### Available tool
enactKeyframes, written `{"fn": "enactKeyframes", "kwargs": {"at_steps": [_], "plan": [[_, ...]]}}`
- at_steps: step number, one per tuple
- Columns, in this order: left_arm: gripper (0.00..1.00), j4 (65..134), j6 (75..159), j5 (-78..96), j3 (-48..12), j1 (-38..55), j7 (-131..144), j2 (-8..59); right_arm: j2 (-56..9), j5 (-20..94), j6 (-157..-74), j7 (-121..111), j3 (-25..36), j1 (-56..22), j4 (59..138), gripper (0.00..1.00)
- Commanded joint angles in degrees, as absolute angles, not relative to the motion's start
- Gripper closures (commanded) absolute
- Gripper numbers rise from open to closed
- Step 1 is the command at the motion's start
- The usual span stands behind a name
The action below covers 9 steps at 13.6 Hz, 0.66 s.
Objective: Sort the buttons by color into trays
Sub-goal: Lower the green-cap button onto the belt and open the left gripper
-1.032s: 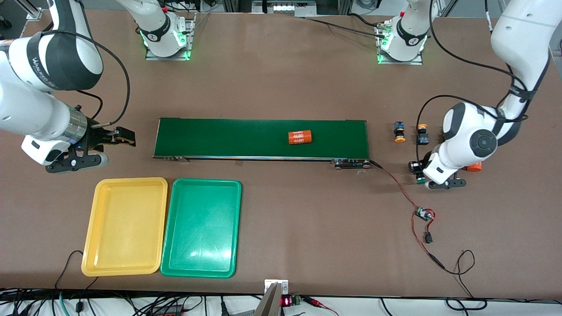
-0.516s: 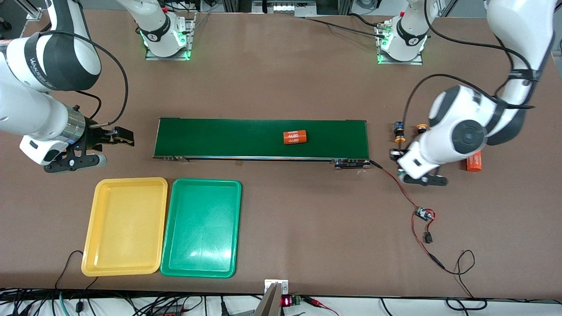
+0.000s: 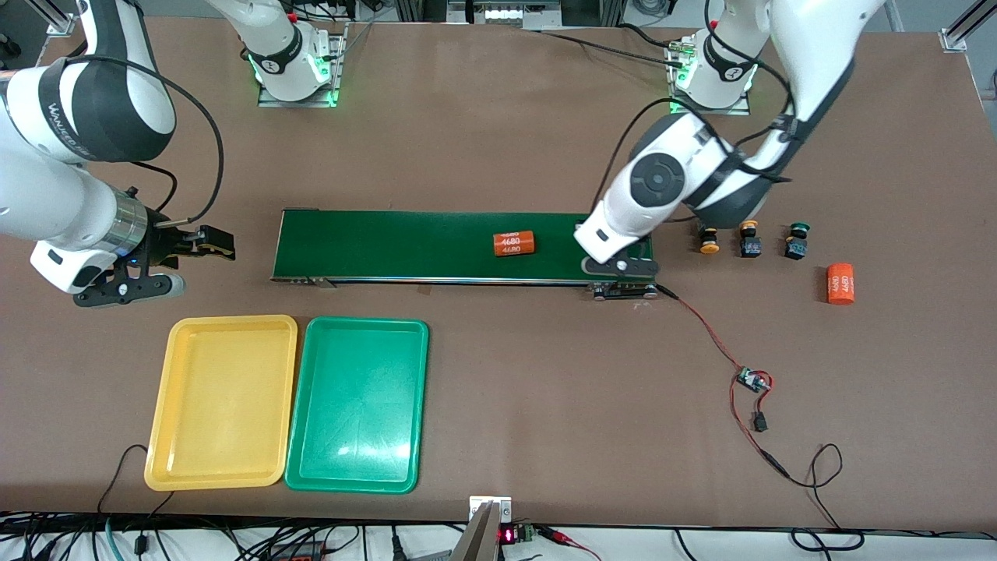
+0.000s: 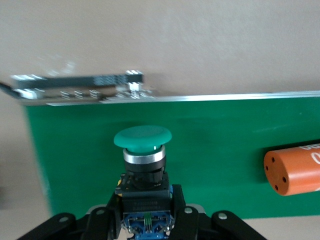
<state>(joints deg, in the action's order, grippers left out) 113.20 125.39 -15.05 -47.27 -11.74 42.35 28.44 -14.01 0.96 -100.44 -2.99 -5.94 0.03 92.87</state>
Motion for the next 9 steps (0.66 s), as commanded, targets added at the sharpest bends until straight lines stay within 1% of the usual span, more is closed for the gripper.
{"fn": "enactKeyframes", "kwargs": {"at_steps": [1, 3, 4, 5, 6, 7, 9], "plan": [[0.8, 117.94, 130.68, -15.47, -47.11, -12.66, 43.41, 28.39, -13.89, 1.32, -99.4, -3.43, -6.15, 0.53, 92.37, 0.0], [0.73, 120.75, 135.07, -15.56, -46.76, -12.39, 43.68, 28.74, -13.89, 1.32, -99.4, -3.43, -6.15, 0.62, 92.37, 0.0], [0.57, 120.85, 135.09, -15.73, -46.76, -12.48, 43.68, 28.74, -13.89, 1.32, -99.4, -3.6, -6.15, 0.7, 92.37, 0.0], [0.27, 120.68, 135.09, -15.82, -46.76, -12.65, 43.68, 28.57, -13.89, 1.32, -99.4, -3.6, -6.15, 0.7, 92.37, 0.0], [0.06, 120.5, 135.0, -15.82, -46.76, -13.0, 43.68, 28.13, -13.89, 1.32, -99.4, -3.6, -6.15, 0.7, 92.37, 0.0], [0.0, 120.24, 134.74, -15.82, -46.84, -13.27, 43.68, 27.43, -13.89, 1.32, -99.4, -3.6, -6.15, 0.7, 92.37, 0.0], [0.0, 119.45, 132.99, -15.82, -47.02, -13.53, 43.33, 24.98, -13.89, 1.32, -99.4, -3.6, -6.15, 0.7, 92.37, 0.0]]}}
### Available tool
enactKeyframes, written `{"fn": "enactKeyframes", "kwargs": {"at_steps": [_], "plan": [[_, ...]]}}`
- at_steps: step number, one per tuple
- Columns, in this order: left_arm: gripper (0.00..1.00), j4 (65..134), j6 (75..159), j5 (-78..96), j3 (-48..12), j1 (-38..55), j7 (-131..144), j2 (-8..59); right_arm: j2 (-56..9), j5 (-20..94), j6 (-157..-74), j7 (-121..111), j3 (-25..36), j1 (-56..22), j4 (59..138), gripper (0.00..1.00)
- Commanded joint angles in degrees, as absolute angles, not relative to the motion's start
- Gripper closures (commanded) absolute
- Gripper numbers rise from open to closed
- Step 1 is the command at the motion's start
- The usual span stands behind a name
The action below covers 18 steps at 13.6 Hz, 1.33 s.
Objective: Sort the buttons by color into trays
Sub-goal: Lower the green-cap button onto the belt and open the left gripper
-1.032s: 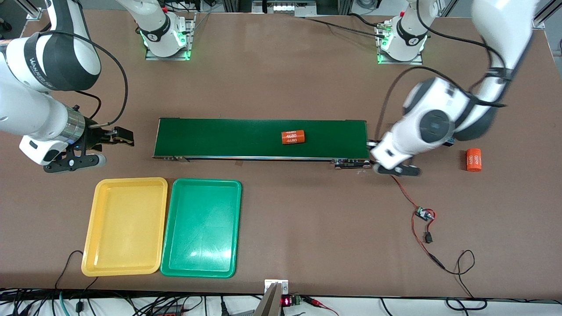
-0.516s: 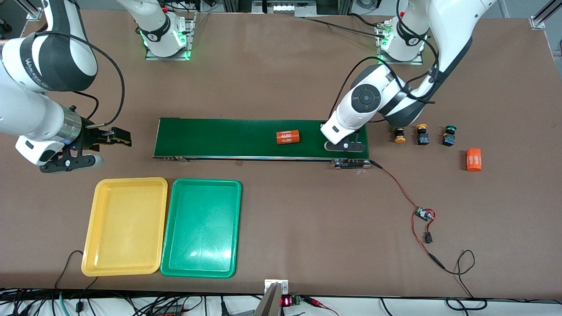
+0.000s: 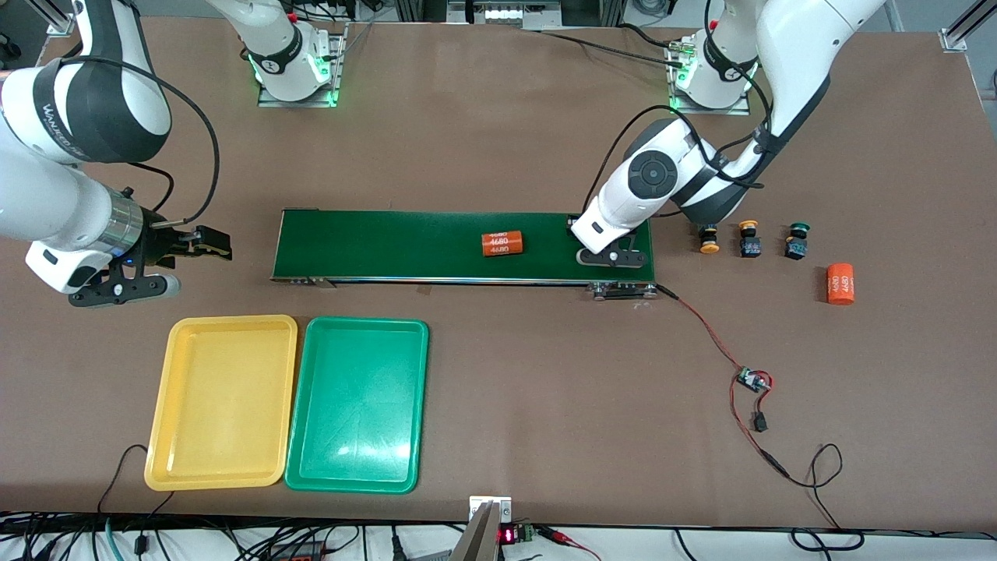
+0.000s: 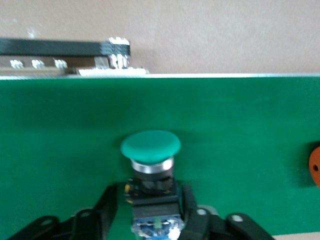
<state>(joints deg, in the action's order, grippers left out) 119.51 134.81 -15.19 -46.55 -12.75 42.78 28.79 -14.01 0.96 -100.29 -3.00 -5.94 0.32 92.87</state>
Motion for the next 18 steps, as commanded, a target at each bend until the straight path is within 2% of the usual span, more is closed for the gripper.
{"fn": "enactKeyframes", "kwargs": {"at_steps": [1, 5, 8, 11, 14, 16, 18], "plan": [[0.0, 118.31, 129.93, -15.82, -47.28, -14.58, 43.24, 23.66, -13.89, 1.32, -99.4, -3.69, -6.15, 0.7, 92.37, 0.0], [0.0, 107.0, 111.06, -15.91, -47.2, -15.2, 40.8, 21.97, -13.89, 1.32, -99.4, -3.69, -6.15, 0.79, 92.46, 0.0], [0.0, 102.04, 103.37, -15.91, -46.84, -18.96, 32.72, 22.06, -13.54, 1.06, -98.27, -3.78, -6.15, 2.28, 92.9, 0.0], [0.0, 104.23, 101.87, -15.91, -46.76, -24.5, 28.31, 22.5, -10.03, 0.7, -101.32, -6.49, -6.15, 4.91, 99.2, 0.0], [0.03, 110.28, 103.79, -17.83, -46.76, -28.82, 25.59, 22.5, -1.7, 0.88, -110.1, -8.0, -6.15, 5.89, 112.72, 0.0], [0.04, 116.34, 108.86, -20.46, -46.76, -31.1, 25.31, 22.06, 1.57, 0.88, -112.06, -7.21, -6.15, 5.8, 117.32, 0.0], [0.05, 123.36, 118.51, -22.14, -46.76, -33.65, 25.31, 21.97, 3.33, 1.4, -112.24, -7.03, -6.24, 5.54, 119.43, 0.0]]}}
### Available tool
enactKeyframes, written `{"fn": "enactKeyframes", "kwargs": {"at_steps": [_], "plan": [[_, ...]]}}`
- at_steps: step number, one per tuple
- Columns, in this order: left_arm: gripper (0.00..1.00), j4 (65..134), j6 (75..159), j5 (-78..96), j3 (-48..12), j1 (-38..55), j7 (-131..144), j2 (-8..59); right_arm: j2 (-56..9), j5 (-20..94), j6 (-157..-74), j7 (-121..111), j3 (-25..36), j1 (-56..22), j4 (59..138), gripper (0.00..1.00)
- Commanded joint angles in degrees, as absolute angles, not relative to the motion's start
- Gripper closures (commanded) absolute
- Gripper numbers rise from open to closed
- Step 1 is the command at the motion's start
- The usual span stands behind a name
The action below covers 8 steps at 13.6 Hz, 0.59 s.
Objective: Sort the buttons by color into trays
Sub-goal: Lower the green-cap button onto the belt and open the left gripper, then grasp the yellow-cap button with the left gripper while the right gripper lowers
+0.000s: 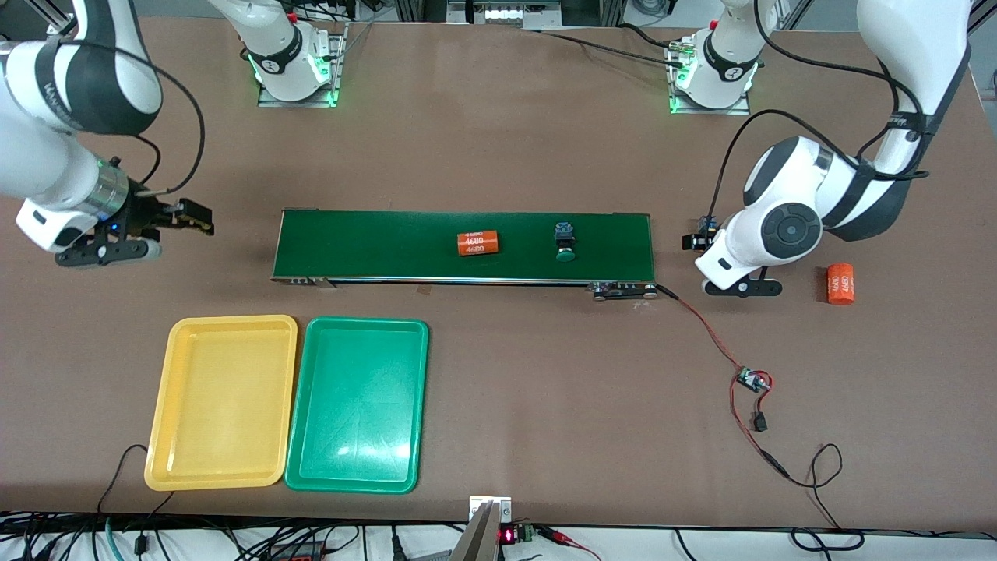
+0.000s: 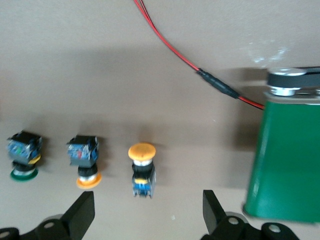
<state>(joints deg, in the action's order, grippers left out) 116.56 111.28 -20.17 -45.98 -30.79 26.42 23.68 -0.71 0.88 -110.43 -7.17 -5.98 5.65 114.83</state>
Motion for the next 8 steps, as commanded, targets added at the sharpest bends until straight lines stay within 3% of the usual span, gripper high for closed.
{"fn": "enactKeyframes", "kwargs": {"at_steps": [1, 3, 8], "plan": [[0.05, 127.66, 124.39, -22.41, -46.76, -34.97, 25.31, 21.8, 3.69, 1.41, -112.24, -5.9, -6.5, 5.28, 119.88, 0.0], [0.05, 131.91, 129.97, -22.41, -46.76, -36.65, 25.31, 21.8, 4.04, 1.49, -113.02, -1.69, -6.77, 2.05, 119.88, 0.0], [0.05, 135.87, 133.5, -22.59, -46.67, -38.67, 25.31, 22.32, 2.99, 1.49, -114.08, 10.71, -6.77, -7.81, 119.53, 0.0]]}}
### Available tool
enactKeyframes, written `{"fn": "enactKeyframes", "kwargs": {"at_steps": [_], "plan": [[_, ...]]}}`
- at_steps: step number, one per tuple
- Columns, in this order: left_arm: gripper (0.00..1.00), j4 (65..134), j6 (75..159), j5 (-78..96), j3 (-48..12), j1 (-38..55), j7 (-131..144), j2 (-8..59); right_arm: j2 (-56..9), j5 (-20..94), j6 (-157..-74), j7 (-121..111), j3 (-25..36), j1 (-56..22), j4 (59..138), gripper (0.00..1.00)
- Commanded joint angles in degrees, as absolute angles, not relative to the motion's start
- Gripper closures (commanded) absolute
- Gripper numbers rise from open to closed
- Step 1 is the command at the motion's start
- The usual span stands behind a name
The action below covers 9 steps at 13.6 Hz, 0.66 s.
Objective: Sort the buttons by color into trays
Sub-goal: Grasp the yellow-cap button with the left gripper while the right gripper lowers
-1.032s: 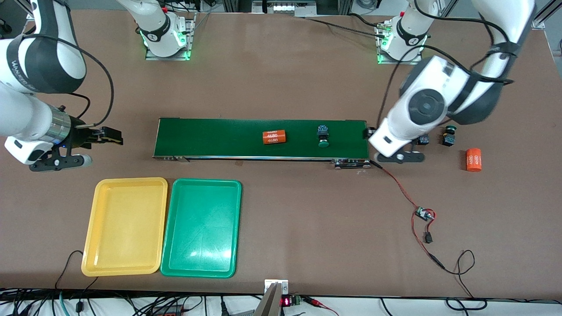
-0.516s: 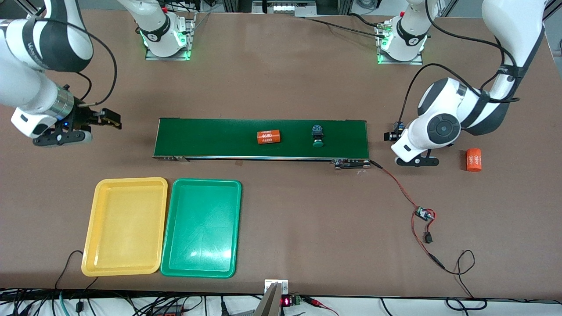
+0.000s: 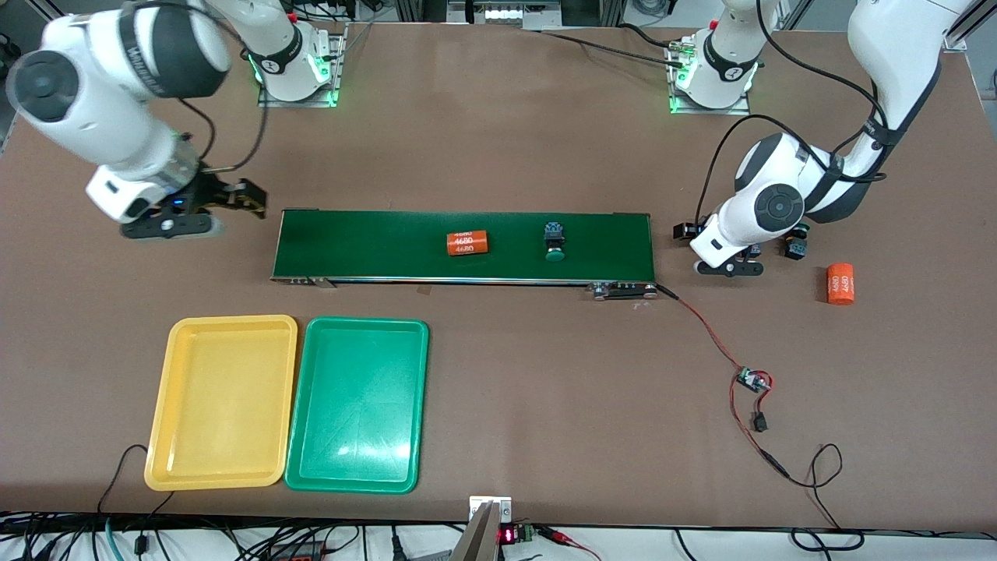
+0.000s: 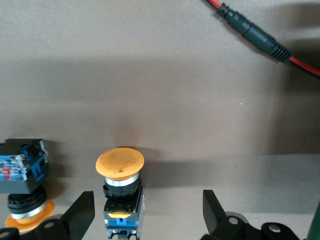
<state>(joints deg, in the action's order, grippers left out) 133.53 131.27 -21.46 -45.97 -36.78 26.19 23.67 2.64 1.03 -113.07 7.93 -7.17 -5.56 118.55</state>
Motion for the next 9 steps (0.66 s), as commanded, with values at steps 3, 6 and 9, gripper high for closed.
{"fn": "enactKeyframes", "kwargs": {"at_steps": [3, 6, 9], "plan": [[0.06, 137.89, 135.87, -23.28, -46.58, -39.63, 25.31, 22.67, 1.94, 1.58, -116.54, 13.6, -6.77, -11.24, 119.36, 0.0], [0.44, 138.16, 136.67, -25.05, -46.67, -41.74, 25.31, 24.17, 0.53, 1.58, -118.21, 14.85, -6.77, -14.58, 119.18, 0.0], [0.81, 137.9, 136.49, -24.96, -46.76, -42.45, 25.4, 24.0, 0.0, 1.5, -118.74, 14.77, -6.77, -15.03, 118.83, 0.0]]}}
